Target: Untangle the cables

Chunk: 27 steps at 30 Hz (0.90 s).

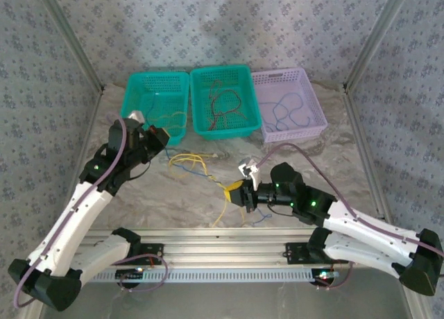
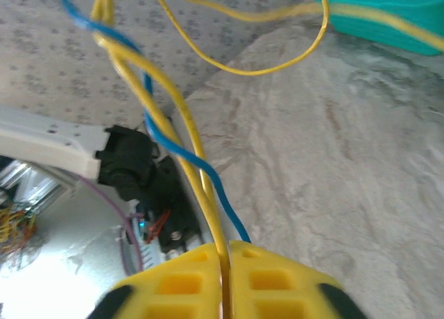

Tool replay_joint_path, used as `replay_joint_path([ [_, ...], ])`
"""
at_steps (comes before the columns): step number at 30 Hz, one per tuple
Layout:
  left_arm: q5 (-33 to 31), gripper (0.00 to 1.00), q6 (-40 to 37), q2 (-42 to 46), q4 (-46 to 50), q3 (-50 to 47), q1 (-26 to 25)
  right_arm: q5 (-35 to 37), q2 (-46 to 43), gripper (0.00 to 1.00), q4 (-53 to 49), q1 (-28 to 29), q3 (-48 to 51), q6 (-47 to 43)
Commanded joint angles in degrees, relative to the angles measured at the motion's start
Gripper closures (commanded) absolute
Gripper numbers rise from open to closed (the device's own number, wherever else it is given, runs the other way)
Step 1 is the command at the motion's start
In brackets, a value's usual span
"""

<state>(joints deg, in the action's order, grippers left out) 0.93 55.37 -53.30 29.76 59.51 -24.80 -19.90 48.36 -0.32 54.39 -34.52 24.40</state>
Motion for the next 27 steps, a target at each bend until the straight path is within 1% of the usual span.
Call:
replay_joint_path([
  [1, -0.7, 1.00, -1.0, 1.5, 0.3, -0.9, 0.3, 1.6, 0.5, 0.76, -1.5, -3.2, -0.8, -2.3],
  [3, -1.1, 1.00, -0.7, 1.6, 0.5, -1.8, 0.2, 1.7, 1.1, 0.62, -3.2, -5.8, -1.5, -2.5],
  [6, -1.8, 1.00, -0.2, 2.0, 0.6, -3.4, 0.2, 0.5, 1.5, 0.49, -4.1, -9.5, -1.6, -2.0],
  [8, -1.4, 1.00, 0.6, 2.2, -0.5, -4.9, 0.0, -2.1, 1.7, 0.48, -2.1, -11.1, -1.0, -0.8],
  [9, -1.3, 1.00, 0.9, 2.2, -0.9, -5.6, -0.1, -3.4, 2.1, 0.48, -0.6, -11.0, -0.7, 0.0],
  [11, -1.4, 1.00, 1.2, 1.9, -1.7, -6.4, -0.6, -4.4, 3.5, 0.48, 2.8, -9.4, -0.5, 0.8],
  [14, -1.9, 1.00, 1.7, 0.9, -2.7, -6.9, -1.5, -4.8, 6.7, 0.46, 7.3, -5.2, -2.0, -0.6],
  [17, -2.7, 1.00, 1.7, -0.4, -3.1, -6.4, -2.6, -4.2, 11.1, 0.44, 8.6, -1.9, -5.6, -3.4],
  [20, -3.7, 1.00, 1.7, -1.6, -3.3, -5.8, -2.8, -4.9, 15.8, 0.44, 6.2, -0.3, -10.0, -5.8],
  [22, -4.5, 1.00, 1.3, -2.4, -3.7, -5.5, -2.8, -4.2, 17.8, 0.44, 6.6, -0.1, -10.8, -6.3],
  [25, -6.2, 1.00, 0.3, -4.1, -4.5, -5.1, -2.8, -5.0, 20.0, 0.45, 8.7, 0.0, -11.2, -5.7],
  [27, -6.4, 1.00, 0.0, -5.3, -5.6, -5.1, -2.8, -6.3, 21.7, 0.48, 9.9, 0.1, -12.0, -5.1],
])
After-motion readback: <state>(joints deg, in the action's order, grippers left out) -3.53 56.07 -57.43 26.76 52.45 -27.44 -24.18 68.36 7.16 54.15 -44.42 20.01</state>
